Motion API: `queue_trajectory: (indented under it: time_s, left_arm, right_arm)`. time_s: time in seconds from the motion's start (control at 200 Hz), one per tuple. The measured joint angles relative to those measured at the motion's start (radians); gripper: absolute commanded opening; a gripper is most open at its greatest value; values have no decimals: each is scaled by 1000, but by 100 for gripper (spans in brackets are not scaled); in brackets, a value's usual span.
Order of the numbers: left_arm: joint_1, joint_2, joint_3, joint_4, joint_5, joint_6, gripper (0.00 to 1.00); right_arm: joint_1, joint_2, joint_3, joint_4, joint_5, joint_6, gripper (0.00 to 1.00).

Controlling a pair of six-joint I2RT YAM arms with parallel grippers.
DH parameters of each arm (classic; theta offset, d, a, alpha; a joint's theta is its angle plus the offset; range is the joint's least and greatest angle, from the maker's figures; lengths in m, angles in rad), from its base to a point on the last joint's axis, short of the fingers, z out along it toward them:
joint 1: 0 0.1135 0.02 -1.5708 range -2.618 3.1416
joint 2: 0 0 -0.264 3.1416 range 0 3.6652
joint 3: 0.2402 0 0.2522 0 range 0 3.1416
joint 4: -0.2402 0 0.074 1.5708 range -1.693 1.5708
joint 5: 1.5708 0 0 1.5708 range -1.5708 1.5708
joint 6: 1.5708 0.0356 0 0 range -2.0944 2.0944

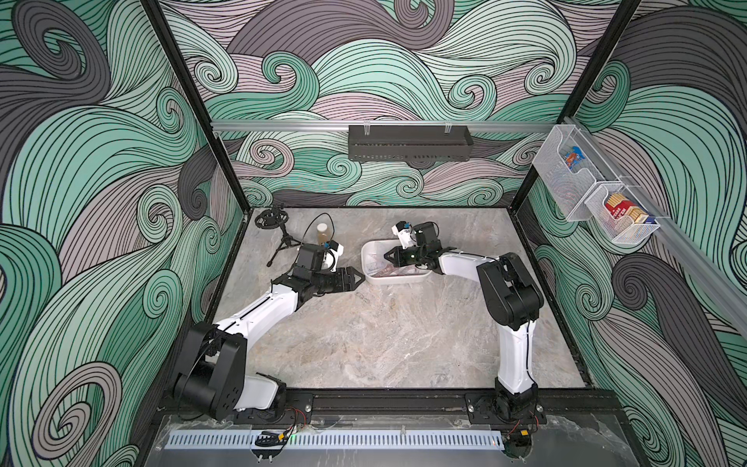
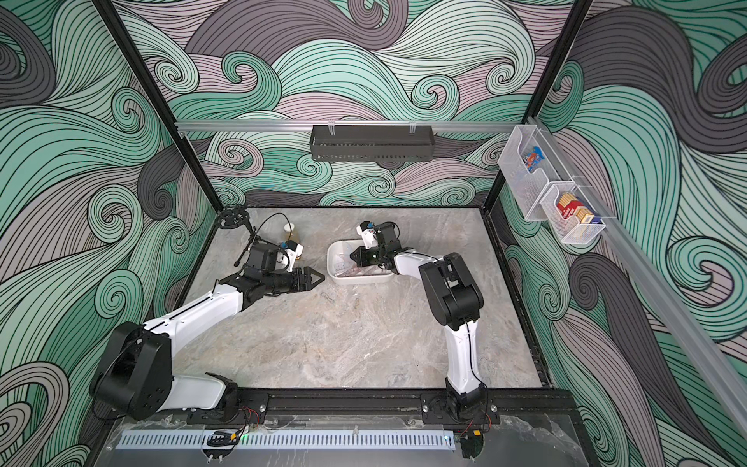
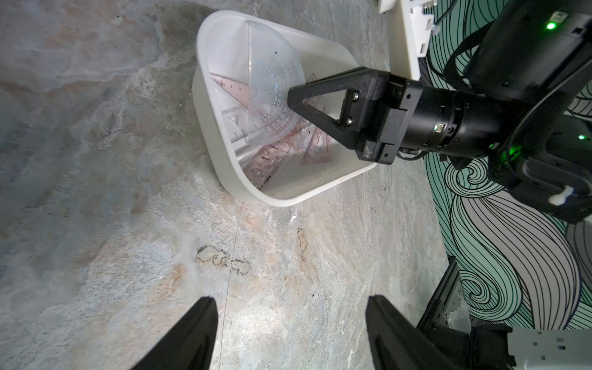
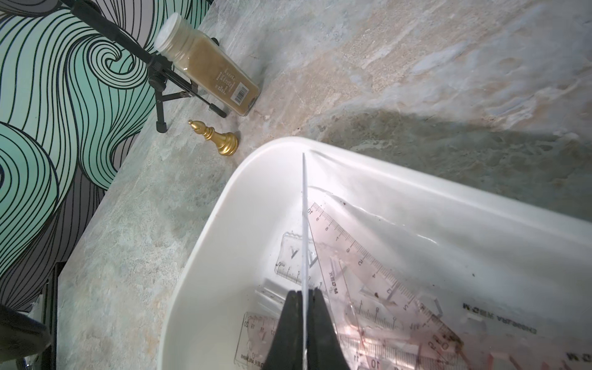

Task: Put the scattered rulers into the storage box
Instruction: Place the ruler in the storage box, then reset both arms

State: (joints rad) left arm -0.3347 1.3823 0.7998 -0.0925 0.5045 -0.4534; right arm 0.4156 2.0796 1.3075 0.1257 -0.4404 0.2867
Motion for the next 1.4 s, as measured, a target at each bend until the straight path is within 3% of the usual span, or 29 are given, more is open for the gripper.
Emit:
queue_trajectory:
  time_s: [0.46, 0.79, 0.861, 0.911, 1.031, 1.156, 1.236, 1.396]
  left_arm:
    - [7, 2, -13, 2, 0, 1, 76]
    - [12, 2, -14, -4, -4, 9, 83]
    - [12, -6, -14, -21, -26, 18, 89]
    - [12, -26, -14, -34, -56, 20, 98]
    - [12, -140, -37, -14, -198, 22, 98]
    - [12, -293, -153, 99, -466, -4, 99]
    - [13, -373, -292, 232, -605, 34, 99]
    - [19, -428, -636, 568, -791, 296, 99]
  right_arm:
    - [10, 0, 0, -20, -15, -12, 5]
    - [9, -11, 3, -89, -14, -35, 42]
    - [8, -40, -3, -107, -5, -39, 50]
    - [8, -75, -11, -116, 3, -47, 52]
    - [8, -248, -76, -122, 76, -42, 71]
    - [6, -539, -273, -50, 244, -52, 99]
    - [-6, -772, -499, 91, 333, -117, 100]
    - [-23, -1141, -977, 362, 632, -248, 100]
